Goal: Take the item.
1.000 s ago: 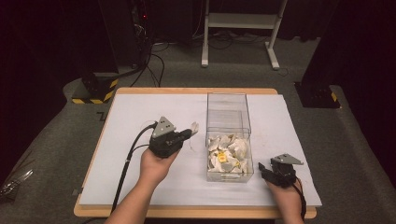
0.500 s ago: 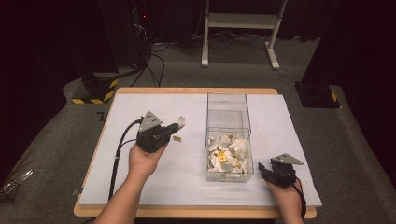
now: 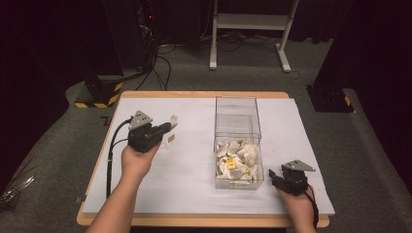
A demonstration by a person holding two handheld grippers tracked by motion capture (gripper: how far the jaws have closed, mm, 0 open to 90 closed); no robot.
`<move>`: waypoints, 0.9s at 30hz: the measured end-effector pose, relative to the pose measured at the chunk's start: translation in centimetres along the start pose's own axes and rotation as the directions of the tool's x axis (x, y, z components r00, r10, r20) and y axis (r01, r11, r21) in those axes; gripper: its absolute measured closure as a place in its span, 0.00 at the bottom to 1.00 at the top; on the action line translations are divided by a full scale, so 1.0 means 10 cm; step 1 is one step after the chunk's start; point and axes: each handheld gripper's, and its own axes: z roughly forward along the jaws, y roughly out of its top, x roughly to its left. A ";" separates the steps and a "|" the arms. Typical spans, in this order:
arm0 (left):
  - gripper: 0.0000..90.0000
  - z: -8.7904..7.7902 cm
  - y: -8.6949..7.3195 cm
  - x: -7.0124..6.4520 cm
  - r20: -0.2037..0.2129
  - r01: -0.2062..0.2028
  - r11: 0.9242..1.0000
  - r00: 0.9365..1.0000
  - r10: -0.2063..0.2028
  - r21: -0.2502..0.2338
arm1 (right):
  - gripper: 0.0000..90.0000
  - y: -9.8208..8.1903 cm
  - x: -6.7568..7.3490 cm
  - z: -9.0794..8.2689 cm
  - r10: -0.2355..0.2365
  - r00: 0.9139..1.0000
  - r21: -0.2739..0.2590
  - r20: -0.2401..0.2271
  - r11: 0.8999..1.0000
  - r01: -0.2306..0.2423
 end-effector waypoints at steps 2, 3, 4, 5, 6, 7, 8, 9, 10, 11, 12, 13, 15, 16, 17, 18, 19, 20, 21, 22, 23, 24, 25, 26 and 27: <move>0.98 -0.02 -0.01 0.06 -0.011 0.008 1.000 1.000 -0.008 -0.001 | 0.49 0.00 0.00 0.00 0.003 1.000 0.001 0.001 1.000 -0.003; 0.98 -0.03 -0.01 0.09 -0.016 0.004 1.000 1.000 -0.004 0.000 | 0.49 0.00 0.00 0.00 0.002 1.000 0.002 0.000 1.000 -0.002; 0.98 -0.03 -0.01 0.12 -0.019 0.014 1.000 1.000 -0.014 -0.001 | 0.49 0.00 0.00 0.00 0.002 1.000 0.001 0.001 1.000 -0.002; 0.98 -0.04 -0.01 0.14 -0.024 0.014 1.000 1.000 -0.014 -0.001 | 0.49 0.00 0.00 0.00 0.003 1.000 -0.001 0.002 1.000 -0.003; 0.98 -0.05 -0.01 0.17 -0.029 0.017 1.000 0.999 -0.017 -0.001 | 0.49 0.00 0.00 0.00 0.002 1.000 -0.002 0.002 1.000 -0.002; 0.98 -0.05 -0.01 0.20 -0.033 0.017 1.000 0.999 -0.017 -0.002 | 0.49 0.00 0.00 0.00 0.002 1.000 -0.001 0.002 1.000 -0.002; 0.98 -0.06 -0.01 0.22 -0.037 0.021 1.000 0.999 -0.021 -0.002 | 0.49 0.00 0.00 0.00 0.002 1.000 -0.001 0.002 1.000 -0.002; 0.98 -0.06 -0.01 0.24 -0.040 0.023 1.000 0.999 -0.023 -0.003 | 0.49 0.00 0.00 0.00 0.002 1.000 -0.001 0.002 1.000 -0.002; 0.98 -0.07 -0.01 0.26 -0.044 0.024 1.000 0.999 -0.024 -0.003 | 0.49 0.00 0.01 0.00 0.002 1.000 -0.001 0.002 1.000 -0.002; 0.98 -0.08 0.00 0.28 -0.048 0.025 1.000 0.999 -0.025 -0.003 | 0.49 0.00 0.01 0.00 0.002 1.000 -0.001 0.003 1.000 -0.002; 0.98 -0.08 0.00 0.30 -0.051 0.026 1.000 0.998 -0.026 -0.002 | 0.49 0.00 0.01 0.00 0.002 1.000 -0.001 0.003 1.000 -0.002; 0.98 -0.09 0.00 0.31 -0.056 0.023 1.000 0.998 -0.024 -0.003 | 0.49 0.00 0.01 0.00 0.002 1.000 -0.001 0.003 1.000 -0.002; 0.98 -0.10 0.00 0.34 -0.059 0.026 1.000 0.998 -0.026 -0.003 | 0.49 0.00 0.01 0.00 0.002 1.000 -0.001 0.003 1.000 -0.002; 0.98 -0.10 0.00 0.35 -0.062 0.024 1.000 0.998 -0.024 -0.003 | 0.49 0.00 0.01 0.00 0.002 1.000 -0.001 0.003 1.000 -0.002; 0.98 -0.10 0.01 0.36 -0.064 0.026 1.000 0.998 -0.027 -0.003 | 0.49 0.00 0.01 0.00 0.001 1.000 0.000 0.003 1.000 -0.001; 0.98 -0.10 0.01 0.37 -0.067 0.027 1.000 0.997 -0.027 -0.004 | 0.49 0.00 0.01 0.00 0.001 1.000 0.001 0.003 1.000 -0.001; 0.98 -0.10 0.01 0.38 -0.068 0.026 1.000 0.997 -0.026 -0.004 | 0.49 0.00 0.01 0.00 0.001 1.000 0.001 0.003 1.000 -0.001; 0.98 -0.10 0.01 0.39 -0.070 0.027 1.000 0.997 -0.027 -0.003 | 0.49 0.00 0.01 0.00 0.001 1.000 0.001 0.003 1.000 -0.001; 0.98 -0.10 0.01 0.40 -0.073 0.027 1.000 0.997 -0.027 -0.003 | 0.49 0.00 0.01 0.00 0.001 1.000 0.001 0.003 1.000 -0.001; 0.98 -0.10 0.01 0.41 -0.073 0.028 1.000 0.997 -0.029 -0.004 | 0.49 0.00 0.01 0.00 0.001 1.000 0.001 0.003 1.000 -0.001; 0.98 -0.10 0.01 0.41 -0.074 0.026 1.000 0.997 -0.026 -0.001 | 0.49 0.00 0.01 0.00 0.000 1.000 0.001 0.003 1.000 0.000; 0.98 -0.09 0.01 0.42 -0.076 0.024 1.000 0.997 -0.024 0.003 | 0.49 0.00 0.01 0.00 -0.002 1.000 -0.001 0.003 1.000 0.002; 0.98 -0.09 0.00 0.42 -0.078 0.023 1.000 0.997 -0.022 0.006 | 0.49 0.00 0.01 0.00 0.000 1.000 0.001 0.003 1.000 0.000; 0.98 -0.08 0.00 0.42 -0.078 0.025 1.000 0.997 -0.025 0.007 | 0.49 0.00 0.01 0.00 0.000 1.000 0.001 0.003 1.000 0.000; 0.98 -0.08 -0.01 0.42 -0.080 0.025 1.000 0.996 -0.024 0.010 | 0.49 0.00 0.01 0.00 0.000 1.000 0.001 0.003 1.000 0.000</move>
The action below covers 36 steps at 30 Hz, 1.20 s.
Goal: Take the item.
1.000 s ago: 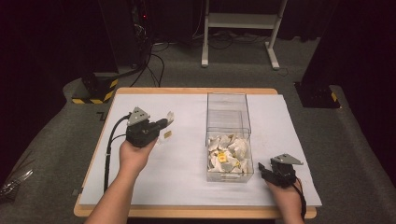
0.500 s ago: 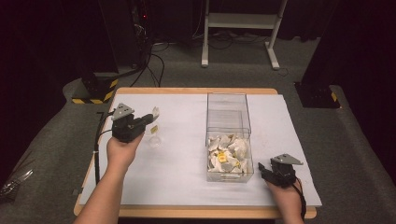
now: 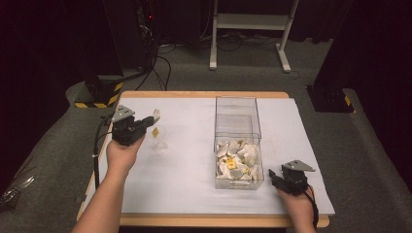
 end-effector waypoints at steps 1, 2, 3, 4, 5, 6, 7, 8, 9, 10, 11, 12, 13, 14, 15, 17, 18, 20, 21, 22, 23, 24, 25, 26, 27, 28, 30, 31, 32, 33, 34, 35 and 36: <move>0.98 0.01 0.00 0.01 -0.001 -0.005 1.000 1.000 0.005 0.003 | 0.49 0.00 0.00 0.00 0.000 1.000 0.000 0.000 1.000 0.000; 0.98 0.01 -0.01 0.01 -0.003 -0.008 1.000 1.000 0.008 0.006 | 0.49 0.00 0.00 0.00 -0.003 1.000 -0.002 0.000 1.000 0.003; 0.98 0.01 -0.01 0.02 -0.005 -0.007 1.000 1.000 0.007 0.009 | 0.49 0.00 0.00 0.00 -0.003 1.000 -0.002 0.000 1.000 0.003; 0.98 0.02 -0.02 0.02 -0.004 -0.003 1.000 1.000 0.003 0.007 | 0.49 0.00 0.00 0.00 -0.002 1.000 -0.001 0.000 1.000 0.002; 0.98 0.02 -0.02 0.03 -0.002 0.001 1.000 1.000 -0.001 0.009 | 0.49 0.00 0.00 0.00 -0.003 1.000 -0.002 0.000 1.000 0.003; 0.98 0.02 -0.03 0.03 -0.005 -0.002 1.000 1.000 0.002 0.013 | 0.49 0.00 0.00 0.00 -0.002 1.000 -0.001 0.001 1.000 0.002; 0.98 0.03 -0.04 0.03 -0.005 -0.001 1.000 1.000 0.001 0.016 | 0.49 0.00 0.00 0.00 -0.002 1.000 -0.001 0.001 1.000 0.002; 0.98 0.03 -0.05 0.04 -0.006 -0.002 1.000 1.000 0.002 0.020 | 0.49 0.00 0.00 0.00 -0.003 1.000 -0.002 0.001 1.000 0.003; 0.98 0.04 -0.07 0.03 -0.005 0.003 1.000 1.000 -0.003 0.023 | 0.49 0.00 0.00 0.00 -0.003 1.000 -0.002 0.001 1.000 0.003; 0.98 0.05 -0.08 0.04 -0.003 0.001 1.000 1.000 -0.001 0.028 | 0.49 0.00 0.00 0.00 -0.002 1.000 -0.001 0.001 1.000 0.002; 0.98 0.06 -0.09 0.03 -0.004 0.005 0.999 1.000 -0.005 0.034 | 0.49 0.00 0.00 0.00 -0.002 1.000 -0.001 0.001 1.000 0.002; 0.98 0.07 -0.10 0.03 -0.005 -0.002 0.999 1.000 0.002 0.038 | 0.49 0.00 0.00 0.00 -0.002 1.000 -0.001 0.002 1.000 0.002; 0.98 0.08 -0.11 0.03 -0.004 -0.004 0.999 1.000 0.004 0.041 | 0.49 0.00 0.00 0.00 -0.004 1.000 -0.002 0.002 1.000 0.004; 0.98 0.08 -0.12 0.03 -0.004 -0.001 0.999 1.000 0.001 0.041 | 0.49 0.00 0.00 0.00 -0.004 1.000 -0.002 0.002 1.000 0.004; 0.98 0.09 -0.13 0.02 -0.001 0.005 0.999 1.000 -0.005 0.043 | 0.49 0.00 0.00 0.00 -0.004 1.000 -0.002 0.002 1.000 0.004; 0.98 0.11 -0.14 0.01 0.000 0.000 0.999 1.000 0.000 0.050 | 0.49 0.00 0.00 0.00 -0.004 1.000 -0.002 0.002 1.000 0.004; 0.98 0.13 -0.16 0.00 0.000 0.001 0.998 1.000 -0.001 0.055 | 0.49 0.00 0.00 0.00 -0.003 1.000 -0.002 0.002 1.000 0.003; 0.98 0.15 -0.18 0.00 -0.002 0.000 0.998 1.000 0.000 0.064 | 0.49 0.00 0.00 0.00 -0.003 1.000 -0.002 0.001 1.000 0.003; 0.98 0.16 -0.20 0.00 -0.001 -0.003 0.998 1.000 0.003 0.068 | 0.49 0.00 0.00 0.00 -0.003 1.000 -0.002 0.002 1.000 0.003; 0.98 0.16 -0.22 0.00 -0.001 0.000 0.997 1.000 0.000 0.071 | 0.49 0.00 0.00 0.00 -0.003 1.000 -0.002 0.001 1.000 0.003; 0.98 0.17 -0.23 0.01 -0.003 0.007 0.997 1.000 -0.007 0.075 | 0.49 0.00 0.00 0.00 -0.002 1.000 -0.002 0.001 1.000 0.002; 0.98 0.18 -0.25 0.01 -0.007 0.008 0.997 1.000 -0.008 0.079 | 0.49 0.00 0.00 0.00 -0.001 1.000 -0.002 0.001 1.000 0.001; 0.98 0.18 -0.27 0.02 -0.006 0.014 0.997 1.000 -0.013 0.082 | 0.49 0.00 0.00 0.00 -0.003 1.000 -0.002 0.001 1.000 0.003; 0.98 0.19 -0.28 0.03 -0.007 0.009 0.996 1.000 -0.008 0.087 | 0.49 0.00 0.00 0.00 -0.002 1.000 -0.002 0.002 1.000 0.002; 0.98 0.19 -0.30 0.02 -0.008 0.016 0.996 1.000 -0.015 0.091 | 0.49 0.00 0.00 0.00 -0.002 1.000 -0.002 0.001 1.000 0.002; 0.98 0.20 -0.31 0.03 -0.008 0.011 0.995 1.000 -0.011 0.096 | 0.49 0.00 0.00 0.00 -0.001 1.000 -0.002 0.001 1.000 0.001; 0.98 0.21 -0.35 0.03 -0.006 0.017 0.994 1.000 -0.017 0.106 | 0.49 0.00 0.00 0.00 -0.002 1.000 -0.002 0.001 1.000 0.002; 0.98 0.22 -0.36 0.04 -0.009 0.016 0.994 1.000 -0.016 0.109 | 0.49 0.00 0.00 0.00 -0.001 1.000 -0.002 0.001 1.000 0.001; 0.98 0.23 -0.37 0.04 -0.007 0.017 0.993 1.000 -0.017 0.114 | 0.49 0.00 0.00 0.00 -0.004 1.000 -0.002 0.002 1.000 0.004; 0.98 0.23 -0.38 0.04 -0.005 0.021 0.993 1.000 -0.020 0.117 | 0.49 0.00 0.00 0.00 -0.004 1.000 -0.002 0.003 1.000 0.004; 0.98 0.24 -0.39 0.04 -0.005 0.022 0.993 1.000 -0.021 0.120 | 0.49 0.00 0.00 0.00 -0.004 1.000 -0.002 0.002 1.000 0.004; 0.98 0.25 -0.40 0.04 -0.007 0.020 0.992 1.000 -0.019 0.123 | 0.49 0.00 0.00 0.00 -0.002 1.000 -0.002 0.001 1.000 0.002; 0.98 0.25 -0.41 0.04 -0.007 0.023 0.992 1.000 -0.022 0.124 | 0.49 0.00 0.00 0.00 -0.002 1.000 -0.002 0.001 1.000 0.002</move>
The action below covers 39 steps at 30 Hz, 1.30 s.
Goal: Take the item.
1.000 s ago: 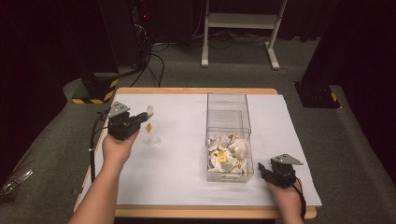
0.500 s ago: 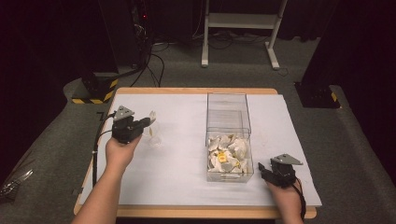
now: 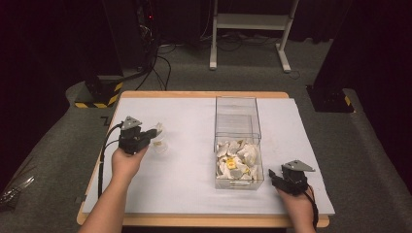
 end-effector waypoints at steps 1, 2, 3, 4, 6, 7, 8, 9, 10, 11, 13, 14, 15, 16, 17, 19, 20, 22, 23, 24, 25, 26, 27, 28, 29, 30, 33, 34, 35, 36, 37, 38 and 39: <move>0.97 0.01 -0.01 0.01 -0.001 -0.002 1.000 1.000 0.002 0.005 | 0.49 0.00 0.00 0.00 0.000 1.000 0.000 0.000 1.000 0.000; 0.97 0.01 -0.02 0.01 0.000 0.000 1.000 1.000 0.000 0.007 | 0.49 0.00 0.00 0.00 -0.003 1.000 -0.001 0.000 1.000 0.003; 0.97 0.01 -0.03 0.02 0.000 0.007 1.000 1.000 -0.007 0.008 | 0.50 0.00 0.00 0.00 -0.004 1.000 -0.001 0.001 1.000 0.004; 0.97 0.02 -0.03 0.02 0.002 0.012 1.000 1.000 -0.012 0.008 | 0.50 0.00 0.00 0.00 -0.006 1.000 -0.001 0.001 1.000 0.006; 0.97 0.02 -0.04 0.03 -0.003 0.001 1.000 1.000 -0.001 0.017 | 0.50 0.00 0.00 0.00 -0.009 1.000 -0.002 0.001 1.000 0.009; 0.97 0.02 -0.04 0.02 -0.006 0.002 1.000 1.000 -0.002 0.017 | 0.50 0.00 0.00 0.00 -0.010 1.000 -0.003 -0.001 1.000 0.010; 0.97 0.02 -0.04 0.02 -0.007 -0.002 1.000 1.000 0.002 0.019 | 0.50 0.00 0.00 0.00 -0.011 1.000 -0.003 -0.001 1.000 0.011; 0.97 0.02 -0.04 0.02 -0.009 -0.003 1.000 1.000 0.003 0.019 | 0.50 0.00 0.00 0.00 -0.012 1.000 -0.003 0.002 1.000 0.012; 0.97 0.01 -0.04 0.01 -0.011 -0.008 1.000 1.000 0.008 0.019 | 0.49 0.00 0.01 0.00 -0.012 1.000 -0.003 0.006 1.000 0.012; 0.97 0.01 -0.04 0.01 -0.010 -0.008 1.000 1.000 0.008 0.018 | 0.49 0.00 0.01 0.00 -0.012 1.000 -0.003 0.009 1.000 0.012; 0.97 0.00 -0.03 0.01 -0.011 -0.008 1.000 1.000 0.009 0.018 | 0.49 0.00 0.01 0.00 -0.010 1.000 -0.002 0.011 1.000 0.010; 0.97 0.00 -0.02 0.01 -0.011 -0.005 1.000 1.000 0.006 0.016 | 0.48 0.00 0.01 0.00 -0.010 1.000 -0.001 0.011 1.000 0.010; 0.97 0.00 -0.02 0.01 -0.011 -0.007 1.000 1.000 0.007 0.016 | 0.48 0.00 0.01 0.00 -0.010 1.000 -0.001 0.012 1.000 0.010; 0.97 0.00 -0.01 0.01 -0.011 -0.009 1.000 1.000 0.010 0.017 | 0.47 0.00 0.01 0.00 -0.009 1.000 -0.001 0.014 1.000 0.009; 0.95 0.00 -0.01 0.00 -0.012 -0.007 1.000 1.000 0.007 0.014 | 0.47 0.00 0.01 0.00 -0.008 1.000 -0.001 0.014 1.000 0.008; 0.86 0.00 0.00 -0.01 -0.020 -0.016 1.000 1.000 0.017 0.010 | 0.46 0.00 0.01 0.00 -0.004 1.000 0.000 0.015 1.000 0.004; 0.82 -0.01 0.00 -0.01 -0.021 -0.018 1.000 1.000 0.018 0.006 | 0.46 0.00 0.01 0.00 -0.004 1.000 0.000 0.015 1.000 0.004; 0.74 -0.03 0.01 -0.02 -0.019 -0.009 1.000 1.000 0.009 -0.003 | 0.46 0.00 0.00 0.00 -0.004 1.000 0.000 0.014 1.000 0.004; 0.72 -0.04 0.01 -0.03 -0.022 -0.002 1.000 1.000 0.002 -0.008 | 0.45 0.00 0.00 0.00 -0.004 1.000 0.000 0.015 1.000 0.004; 0.69 -0.06 0.01 -0.03 -0.025 -0.012 1.000 1.000 0.012 -0.006 | 0.45 0.00 0.01 0.00 -0.004 1.000 0.000 0.015 1.000 0.004; 0.67 -0.07 0.01 -0.04 -0.031 -0.012 1.000 0.999 0.012 -0.010 | 0.45 0.00 0.01 0.00 -0.004 1.000 0.000 0.016 1.000 0.004; 0.65 -0.09 0.01 -0.04 -0.034 -0.018 1.000 0.999 0.018 -0.009 | 0.45 0.00 0.01 0.00 -0.005 1.000 0.000 0.017 1.000 0.005; 0.64 -0.10 0.01 -0.05 -0.037 -0.021 1.000 0.999 0.021 -0.007 | 0.45 0.00 0.01 0.00 -0.004 1.000 0.000 0.017 1.000 0.004; 0.63 -0.11 0.01 -0.05 -0.038 -0.022 1.000 0.999 0.022 -0.002 | 0.45 0.00 0.01 0.00 -0.004 1.000 0.000 0.018 1.000 0.004; 0.61 -0.12 0.01 -0.06 -0.038 -0.021 1.000 0.999 0.021 0.000 | 0.45 0.00 0.01 0.00 -0.004 1.000 0.000 0.017 1.000 0.004; 0.60 -0.13 0.01 -0.06 -0.040 -0.026 1.000 0.999 0.026 0.004 | 0.44 0.00 0.01 0.00 0.000 1.000 -0.001 0.017 1.000 0.000; 0.56 -0.17 0.02 -0.07 -0.043 -0.044 0.999 0.998 0.045 0.006 | 0.44 0.00 0.01 0.00 0.006 1.000 0.002 0.017 1.000 -0.006; 0.56 -0.19 0.02 -0.07 -0.040 -0.048 0.999 0.998 0.048 0.008 | 0.44 0.00 0.00 0.00 0.004 1.000 0.003 0.017 1.000 -0.004; 0.57 -0.20 0.02 -0.07 -0.032 -0.042 0.999 0.999 0.043 0.008 | 0.44 0.00 0.00 0.00 0.006 1.000 0.003 0.017 1.000 -0.006; 0.59 -0.20 0.02 -0.07 -0.022 -0.037 0.999 0.999 0.037 0.008 | 0.44 0.00 0.00 0.00 0.007 1.000 0.004 0.017 1.000 -0.007; 0.59 -0.21 0.02 -0.07 -0.016 -0.034 0.999 0.999 0.034 0.007 | 0.44 0.00 0.00 0.00 0.007 1.000 0.003 0.017 1.000 -0.007; 0.58 -0.22 0.02 -0.08 -0.011 -0.036 0.999 0.999 0.036 0.008 | 0.44 0.00 0.00 0.00 0.006 1.000 0.004 0.017 1.000 -0.006; 0.57 -0.23 0.01 -0.09 -0.010 -0.038 0.999 0.999 0.038 0.010 | 0.43 0.00 0.00 0.00 0.007 1.000 0.003 0.020 1.000 -0.007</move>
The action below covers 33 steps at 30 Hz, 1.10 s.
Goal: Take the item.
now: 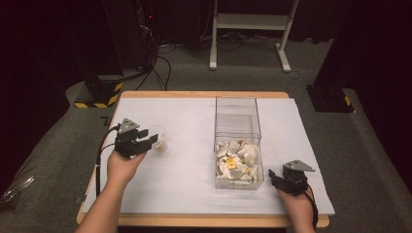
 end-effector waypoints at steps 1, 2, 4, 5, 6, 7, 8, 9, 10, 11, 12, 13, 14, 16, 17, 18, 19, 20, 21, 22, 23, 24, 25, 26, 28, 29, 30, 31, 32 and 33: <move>0.56 -0.01 -0.01 -0.01 0.000 0.003 1.000 1.000 -0.003 0.000 | 0.42 0.00 0.00 0.00 0.000 1.000 0.000 0.003 1.000 0.000; 0.54 -0.02 -0.02 -0.01 -0.001 -0.002 1.000 1.000 0.002 0.002 | 0.42 0.00 0.00 0.00 0.002 1.000 0.000 0.003 1.000 -0.002; 0.53 -0.04 -0.05 -0.03 0.002 0.003 1.000 1.000 -0.003 0.007 | 0.41 0.00 -0.01 0.01 0.008 1.000 0.000 0.003 1.000 -0.008; 0.53 -0.04 -0.06 -0.03 -0.002 -0.003 1.000 1.000 0.003 0.008 | 0.40 0.00 -0.01 0.01 0.008 1.000 0.002 0.001 1.000 -0.008; 0.52 -0.05 -0.08 -0.04 -0.003 -0.001 1.000 1.000 0.001 0.009 | 0.40 0.00 -0.01 0.01 0.008 1.000 0.000 0.005 1.000 -0.008; 0.51 -0.06 -0.10 -0.04 -0.003 0.003 1.000 1.000 -0.003 0.010 | 0.40 0.00 -0.01 0.00 0.007 1.000 0.004 0.007 1.000 -0.007; 0.50 -0.08 -0.12 -0.03 -0.007 -0.008 1.000 1.000 0.008 0.015 | 0.40 0.00 -0.01 0.00 0.006 1.000 0.002 0.008 1.000 -0.006; 0.50 -0.08 -0.13 -0.02 -0.007 -0.007 1.000 1.000 0.007 0.018 | 0.40 0.00 -0.01 0.00 0.008 1.000 0.004 0.007 1.000 -0.008; 0.49 -0.09 -0.15 -0.02 -0.006 -0.007 1.000 1.000 0.007 0.023 | 0.40 0.00 -0.01 0.00 0.015 1.000 0.006 0.005 1.000 -0.015; 0.49 -0.10 -0.17 -0.01 -0.002 -0.008 1.000 1.000 0.008 0.027 | 0.40 0.00 -0.01 0.00 0.018 1.000 0.005 0.002 1.000 -0.018; 0.49 -0.11 -0.19 0.00 -0.004 -0.009 0.999 1.000 0.009 0.031 | 0.40 0.00 -0.02 0.01 0.018 1.000 0.005 0.001 1.000 -0.018; 0.49 -0.11 -0.22 0.00 -0.002 -0.002 0.999 1.000 0.002 0.032 | 0.40 0.00 -0.02 0.01 0.019 1.000 0.005 0.001 1.000 -0.019; 0.48 -0.11 -0.25 0.01 -0.002 -0.007 0.999 1.000 0.007 0.037 | 0.40 0.00 -0.02 0.00 0.019 1.000 0.005 0.001 1.000 -0.019; 0.48 -0.11 -0.31 0.00 -0.001 -0.004 0.999 1.000 0.004 0.042 | 0.39 0.00 -0.02 0.00 0.021 1.000 0.005 -0.001 1.000 -0.021; 0.48 -0.10 -0.34 0.01 0.003 -0.004 0.999 1.000 0.004 0.048 | 0.39 0.00 -0.02 0.00 0.019 1.000 0.004 -0.001 1.000 -0.019; 0.47 -0.10 -0.37 0.02 0.005 -0.003 0.999 1.000 0.003 0.054 | 0.39 0.00 -0.02 0.00 0.019 1.000 0.004 0.000 1.000 -0.019; 0.47 -0.09 -0.40 0.02 0.010 0.003 0.998 1.000 -0.004 0.059 | 0.40 0.00 -0.02 0.00 0.018 1.000 0.003 0.002 1.000 -0.018; 0.47 -0.08 -0.43 0.02 0.009 0.001 0.998 1.000 -0.002 0.062 | 0.41 0.00 -0.02 0.00 0.021 1.000 0.002 0.002 1.000 -0.021; 0.47 -0.08 -0.47 0.03 0.012 0.003 0.998 1.000 -0.004 0.065 | 0.42 0.00 -0.02 -0.01 0.023 1.000 -0.003 -0.001 1.000 -0.023; 0.47 -0.07 -0.50 0.03 0.014 0.002 0.997 1.000 -0.003 0.072 | 0.42 0.00 -0.02 -0.01 0.029 1.000 -0.006 -0.004 1.000 -0.029; 0.47 -0.07 -0.52 0.03 0.013 0.002 0.997 1.000 -0.003 0.076 | 0.42 0.00 -0.03 -0.02 0.036 0.999 -0.009 -0.006 0.999 -0.036; 0.46 -0.06 -0.55 0.03 0.016 0.009 0.997 1.000 -0.011 0.080 | 0.42 0.00 -0.03 -0.02 0.031 0.999 -0.011 -0.011 0.999 -0.031; 0.46 -0.06 -0.58 0.04 0.018 0.008 0.997 1.000 -0.010 0.082 | 0.42 0.00 -0.04 -0.02 0.034 0.999 -0.013 -0.012 0.999 -0.034; 0.45 -0.06 -0.61 0.03 0.019 0.009 0.996 1.000 -0.011 0.084 | 0.42 0.00 -0.04 -0.03 0.038 0.999 -0.015 -0.014 0.999 -0.038; 0.44 -0.05 -0.66 0.04 0.019 0.004 0.996 1.000 -0.005 0.092 | 0.42 0.00 -0.04 -0.04 0.031 0.999 -0.020 -0.022 0.999 -0.032; 0.44 -0.05 -0.68 0.04 0.019 -0.004 0.995 1.000 0.002 0.096 | 0.41 0.00 -0.05 -0.04 0.035 0.999 -0.023 -0.028 0.999 -0.035; 0.44 -0.05 -0.71 0.04 0.018 -0.009 0.995 1.000 0.008 0.100 | 0.41 0.00 -0.05 -0.05 0.040 0.999 -0.026 -0.034 0.999 -0.041; 0.44 -0.04 -0.73 0.03 0.016 -0.019 0.994 1.000 0.017 0.109 | 0.41 0.00 -0.05 -0.06 0.044 0.998 -0.026 -0.035 0.999 -0.045; 0.43 -0.03 -0.76 0.03 0.013 -0.030 0.993 0.999 0.029 0.118 | 0.41 0.00 -0.06 -0.06 0.042 0.998 -0.029 -0.036 0.999 -0.043; 0.42 -0.02 -0.78 0.03 0.015 -0.027 0.992 1.000 0.025 0.122 | 0.41 0.00 -0.06 -0.06 0.044 0.998 -0.031 -0.039 0.998 -0.045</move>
